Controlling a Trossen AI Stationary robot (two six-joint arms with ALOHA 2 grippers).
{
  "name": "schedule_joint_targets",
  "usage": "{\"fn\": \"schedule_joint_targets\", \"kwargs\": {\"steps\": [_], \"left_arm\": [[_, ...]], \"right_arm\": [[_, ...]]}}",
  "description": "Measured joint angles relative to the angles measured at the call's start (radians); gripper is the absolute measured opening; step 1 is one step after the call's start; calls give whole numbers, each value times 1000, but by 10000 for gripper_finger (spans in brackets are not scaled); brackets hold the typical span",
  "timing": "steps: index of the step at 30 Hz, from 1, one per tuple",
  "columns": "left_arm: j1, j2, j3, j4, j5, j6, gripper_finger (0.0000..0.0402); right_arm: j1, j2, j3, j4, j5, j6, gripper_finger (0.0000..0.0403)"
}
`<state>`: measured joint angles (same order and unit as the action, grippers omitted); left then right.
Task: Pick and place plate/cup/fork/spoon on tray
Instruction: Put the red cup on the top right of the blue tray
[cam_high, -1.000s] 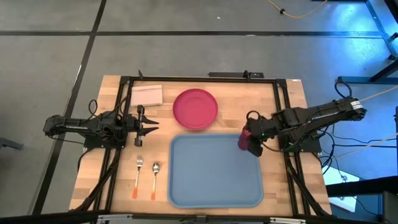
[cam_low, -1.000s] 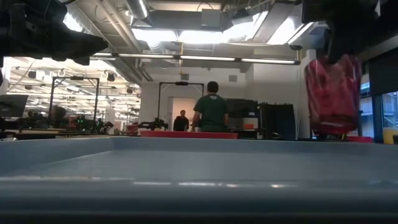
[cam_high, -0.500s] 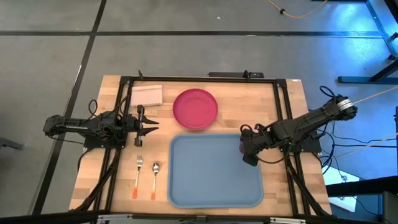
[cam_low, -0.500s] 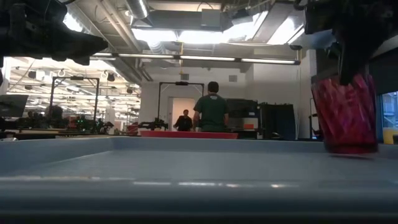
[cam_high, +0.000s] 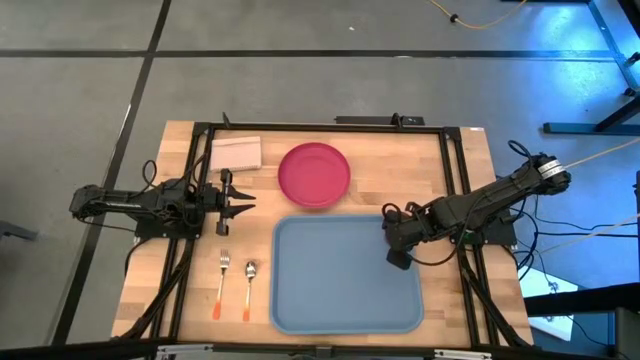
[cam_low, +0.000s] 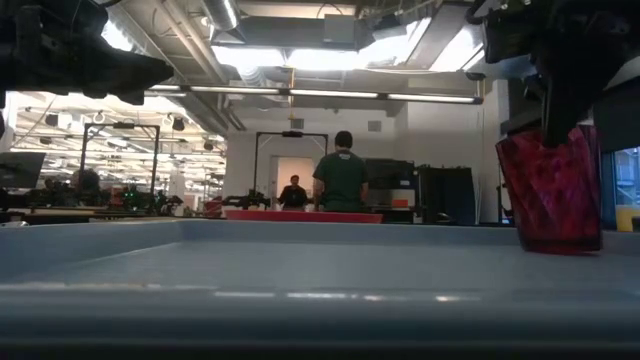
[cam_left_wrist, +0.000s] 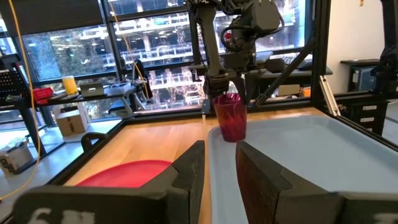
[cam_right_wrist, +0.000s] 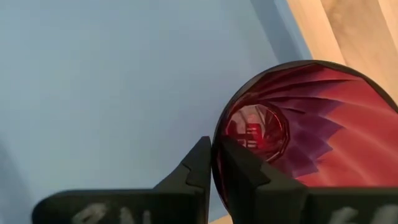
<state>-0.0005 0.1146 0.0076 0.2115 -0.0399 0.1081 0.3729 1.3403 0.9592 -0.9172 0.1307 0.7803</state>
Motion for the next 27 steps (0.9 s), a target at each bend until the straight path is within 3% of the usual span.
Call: {"fn": "schedule_joint_targets", "kwargs": {"steps": [19,27], "left_arm": [[0,0,0,0,0,0,84],[0,0,0,0,0,0,84]], "right_arm": [[0,0,0,11,-46,2,40],[-1,0,0,11,-48,2,103]]}}
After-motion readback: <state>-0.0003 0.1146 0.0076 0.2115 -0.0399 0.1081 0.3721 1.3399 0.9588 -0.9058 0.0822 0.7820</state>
